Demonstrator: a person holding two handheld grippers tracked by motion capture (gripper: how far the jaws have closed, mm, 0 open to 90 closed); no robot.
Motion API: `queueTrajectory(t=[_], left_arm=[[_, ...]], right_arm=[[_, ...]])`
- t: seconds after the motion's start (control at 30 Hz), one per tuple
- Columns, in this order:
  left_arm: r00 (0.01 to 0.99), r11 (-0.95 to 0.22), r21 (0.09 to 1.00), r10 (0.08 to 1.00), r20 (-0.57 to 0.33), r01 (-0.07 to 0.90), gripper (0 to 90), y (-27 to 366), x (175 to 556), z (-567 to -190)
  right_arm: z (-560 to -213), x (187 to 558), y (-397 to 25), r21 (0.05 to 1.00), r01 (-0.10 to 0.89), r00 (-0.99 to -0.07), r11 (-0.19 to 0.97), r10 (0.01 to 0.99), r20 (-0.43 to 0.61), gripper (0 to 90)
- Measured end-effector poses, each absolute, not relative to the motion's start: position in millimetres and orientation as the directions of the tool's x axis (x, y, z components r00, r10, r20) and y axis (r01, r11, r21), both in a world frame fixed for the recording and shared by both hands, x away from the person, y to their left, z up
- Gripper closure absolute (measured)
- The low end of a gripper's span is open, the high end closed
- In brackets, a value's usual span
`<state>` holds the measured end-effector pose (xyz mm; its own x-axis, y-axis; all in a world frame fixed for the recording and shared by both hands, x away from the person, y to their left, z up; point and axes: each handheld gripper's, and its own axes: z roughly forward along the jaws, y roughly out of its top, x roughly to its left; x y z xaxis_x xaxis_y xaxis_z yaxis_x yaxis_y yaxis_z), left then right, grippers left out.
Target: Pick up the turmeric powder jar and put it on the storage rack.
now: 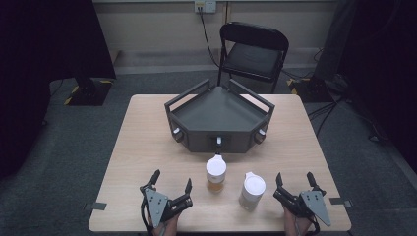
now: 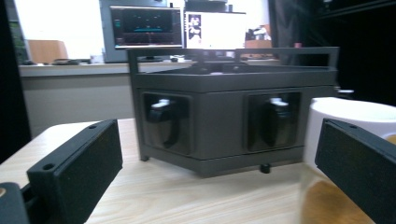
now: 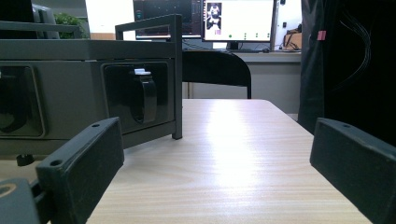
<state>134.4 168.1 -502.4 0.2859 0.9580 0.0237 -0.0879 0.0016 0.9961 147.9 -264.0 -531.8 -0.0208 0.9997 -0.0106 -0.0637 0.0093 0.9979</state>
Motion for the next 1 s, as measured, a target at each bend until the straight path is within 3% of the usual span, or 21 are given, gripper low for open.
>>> queueTrajectory(t=[0.37, 1.0], left_arm=[[0.363, 0.014, 0.998, 0.932, 0.011, -0.067, 0.0, 156.6, 139.0, -499.1], [0.404, 0.030, 0.997, 0.915, 0.003, -0.075, 0.0, 135.5, 147.8, -491.7]], right_arm=[[-531.9, 147.8, -263.6, 0.998, -0.064, -0.018, 0.010, 1.000, -0.011, 1.5], [-531.9, 147.8, -263.4, 0.998, -0.064, -0.017, 0.010, 1.000, -0.011, 1.5]])
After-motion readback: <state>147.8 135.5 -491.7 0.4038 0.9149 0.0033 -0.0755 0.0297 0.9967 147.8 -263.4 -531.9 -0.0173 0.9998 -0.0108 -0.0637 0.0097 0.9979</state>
